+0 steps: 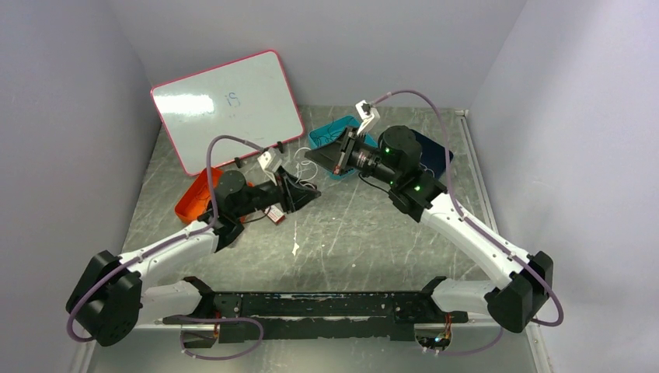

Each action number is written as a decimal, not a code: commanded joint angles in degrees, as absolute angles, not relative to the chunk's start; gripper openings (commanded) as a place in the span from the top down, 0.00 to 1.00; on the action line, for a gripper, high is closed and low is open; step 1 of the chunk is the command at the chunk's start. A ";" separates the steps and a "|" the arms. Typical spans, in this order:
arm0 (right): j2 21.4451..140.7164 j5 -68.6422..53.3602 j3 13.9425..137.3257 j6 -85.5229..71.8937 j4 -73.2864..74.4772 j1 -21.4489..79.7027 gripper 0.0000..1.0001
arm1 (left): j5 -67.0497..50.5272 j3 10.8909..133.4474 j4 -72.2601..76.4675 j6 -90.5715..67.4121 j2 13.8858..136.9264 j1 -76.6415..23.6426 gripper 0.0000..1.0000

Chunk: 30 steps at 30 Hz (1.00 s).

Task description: Untangle the cables

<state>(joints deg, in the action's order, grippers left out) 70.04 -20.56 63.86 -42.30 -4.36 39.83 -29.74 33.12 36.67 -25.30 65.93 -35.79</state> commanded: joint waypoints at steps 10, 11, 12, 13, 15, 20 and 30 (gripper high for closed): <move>67.52 -13.29 71.50 -35.38 -0.07 40.11 1.00 | -29.80 27.08 37.26 -26.37 63.98 -35.56 0.83; 67.24 -12.26 72.27 -34.42 0.78 40.13 1.00 | -29.73 26.68 37.04 -26.37 63.72 -35.54 0.83; 67.12 -11.26 72.90 -33.54 1.58 40.13 1.00 | -29.71 26.24 36.93 -26.44 63.46 -35.56 0.84; 66.95 -10.12 73.49 -32.69 2.39 40.16 1.00 | -29.71 25.87 36.84 -26.53 63.19 -35.59 0.84; 66.55 -8.06 74.42 -31.18 3.58 40.15 1.00 | -29.54 25.02 36.55 -26.70 62.49 -35.53 0.84; 65.16 -3.45 75.93 -28.30 5.43 40.14 1.00 | -28.75 23.79 35.24 -26.54 61.64 -35.58 0.85; 63.94 2.96 79.76 -22.74 8.95 40.07 1.00 | -29.33 22.16 34.74 -26.38 62.57 -35.57 0.86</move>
<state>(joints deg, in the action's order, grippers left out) 65.71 -2.44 76.18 -26.44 10.15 40.05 -29.34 23.57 36.45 -26.44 62.15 -35.79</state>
